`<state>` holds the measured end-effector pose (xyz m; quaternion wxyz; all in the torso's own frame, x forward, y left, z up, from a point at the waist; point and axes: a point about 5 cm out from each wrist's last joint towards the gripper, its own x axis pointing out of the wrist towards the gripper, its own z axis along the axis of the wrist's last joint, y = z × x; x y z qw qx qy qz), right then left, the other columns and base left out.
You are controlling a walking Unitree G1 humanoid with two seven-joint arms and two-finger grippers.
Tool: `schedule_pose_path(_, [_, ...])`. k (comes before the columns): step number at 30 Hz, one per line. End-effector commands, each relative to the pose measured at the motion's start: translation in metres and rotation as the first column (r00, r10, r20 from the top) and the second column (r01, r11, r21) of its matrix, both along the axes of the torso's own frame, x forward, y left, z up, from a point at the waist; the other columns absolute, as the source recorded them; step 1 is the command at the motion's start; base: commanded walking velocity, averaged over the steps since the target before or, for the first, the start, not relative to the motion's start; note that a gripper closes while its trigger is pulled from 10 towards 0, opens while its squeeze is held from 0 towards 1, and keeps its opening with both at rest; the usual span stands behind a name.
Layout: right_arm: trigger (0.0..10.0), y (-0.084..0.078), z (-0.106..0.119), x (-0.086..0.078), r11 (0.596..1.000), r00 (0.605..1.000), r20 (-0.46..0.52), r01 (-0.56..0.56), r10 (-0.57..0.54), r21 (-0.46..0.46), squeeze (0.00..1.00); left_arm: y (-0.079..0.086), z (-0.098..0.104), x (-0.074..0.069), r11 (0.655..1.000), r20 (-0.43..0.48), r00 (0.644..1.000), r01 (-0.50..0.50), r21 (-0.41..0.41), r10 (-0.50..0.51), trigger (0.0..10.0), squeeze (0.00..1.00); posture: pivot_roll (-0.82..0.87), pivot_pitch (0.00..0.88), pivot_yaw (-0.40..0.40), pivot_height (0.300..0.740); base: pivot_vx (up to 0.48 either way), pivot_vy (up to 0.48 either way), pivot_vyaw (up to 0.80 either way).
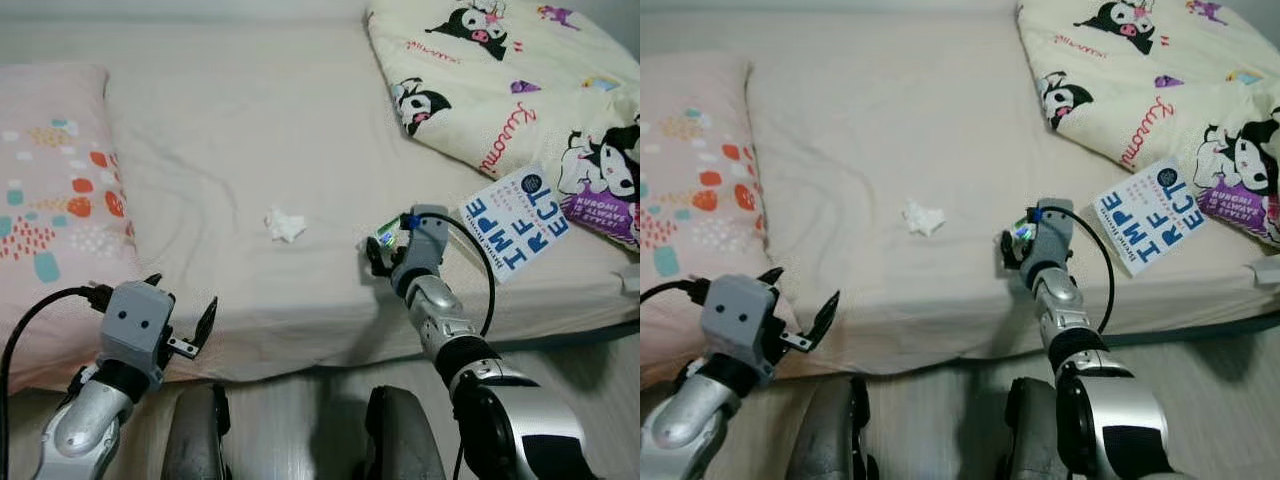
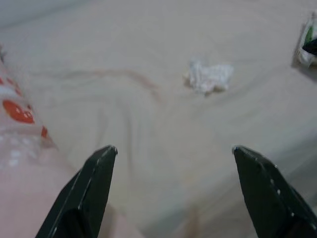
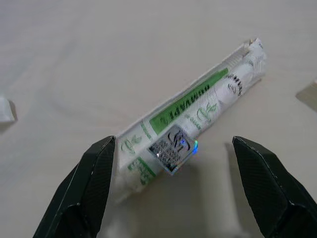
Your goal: Clean up the room
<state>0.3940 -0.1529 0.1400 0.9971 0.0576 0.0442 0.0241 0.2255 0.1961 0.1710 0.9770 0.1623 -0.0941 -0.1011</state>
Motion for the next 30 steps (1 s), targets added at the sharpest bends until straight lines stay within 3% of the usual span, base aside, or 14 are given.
schedule_pose_path(1, [10.0,-0.006,-0.005,-0.001,1.0,1.0,-0.024,0.019,-0.019,0.0,1.0,0.0,-0.001,-0.005,0.999,-0.036,0.999,0.022,0.028,-0.021,10.0,0.0,0.28,0.369,-0.098,0.556,0.0,0.0,0.0])
schedule_pose_path(16, [10.0,-0.015,0.002,0.002,0.998,0.997,-0.033,0.065,-0.065,0.02,1.0,0.005,0.006,-0.009,0.995,-0.072,0.996,0.053,0.083,-0.047,10.0,0.0,0.32,0.37,-0.078,0.556,0.0,0.0,0.0])
schedule_pose_path(18, [10.0,-0.017,0.001,0.002,0.997,0.996,-0.048,0.073,-0.072,0.028,0.79,0.005,0.006,-0.01,0.994,-0.076,0.996,0.057,0.092,-0.05,10.0,0.0,0.32,0.372,-0.075,0.556,0.0,0.0,0.0])
schedule_pose_path(20, [10.0,-0.017,0.001,0.002,0.997,0.996,-0.051,0.074,-0.072,0.029,0.79,0.005,0.006,-0.01,0.994,-0.078,0.996,0.058,0.095,-0.05,10.0,0.0,0.32,0.372,-0.075,0.556,0.0,0.0,0.0])
schedule_pose_path(21, [10.0,-0.017,0.0,0.002,0.997,0.996,-0.061,0.071,-0.069,0.03,0.22,0.005,0.007,-0.01,0.993,-0.081,0.995,0.063,0.099,-0.055,10.0,0.0,0.33,0.372,-0.073,0.556,0.0,0.0,0.0])
schedule_pose_path(22, [10.0,-0.017,0.0,0.002,0.997,0.996,-0.061,0.071,-0.069,0.03,0.22,0.005,0.007,-0.01,0.993,-0.081,0.995,0.063,0.099,-0.055,10.0,0.0,0.33,0.372,-0.073,0.556,0.0,0.0,0.0])
schedule_pose_path(23, [7.3,-0.017,-0.001,0.002,0.997,0.996,-0.067,0.069,-0.066,0.03,0.0,0.004,0.007,-0.01,0.992,-0.084,0.995,0.071,0.105,-0.062,10.0,0.0,0.33,0.372,-0.071,0.556,0.0,0.0,0.0])
schedule_pose_path(24, [1.6,-0.017,-0.002,0.001,0.997,0.995,-0.072,0.068,-0.065,0.031,0.0,0.004,0.007,-0.01,0.991,-0.086,0.994,0.077,0.108,-0.068,10.0,0.0,0.33,0.371,-0.07,0.556,0.0,0.0,0.0])
schedule_pose_path(26, [1.6,-0.017,-0.002,0.001,0.997,0.995,-0.075,0.068,-0.065,0.032,0.0,0.004,0.008,-0.01,0.991,-0.086,0.994,0.081,0.11,-0.071,10.0,0.0,0.33,0.371,-0.07,0.556,0.0,0.0,0.0])
schedule_pose_path(27, [0.0,-0.018,-0.002,0.001,0.997,0.995,-0.076,0.07,-0.067,0.037,0.0,0.003,0.008,-0.01,0.99,-0.086,0.993,0.085,0.113,-0.076,10.0,0.0,0.33,0.371,-0.069,0.556,0.0,0.0,0.0])
schedule_pose_path(30, [0.0,-0.018,-0.002,0.001,0.996,0.995,-0.077,0.075,-0.071,0.043,0.0,0.003,0.009,-0.01,0.989,-0.085,0.993,0.094,0.118,-0.084,10.0,0.0,0.34,0.368,-0.07,0.556,0.0,0.0,0.0])
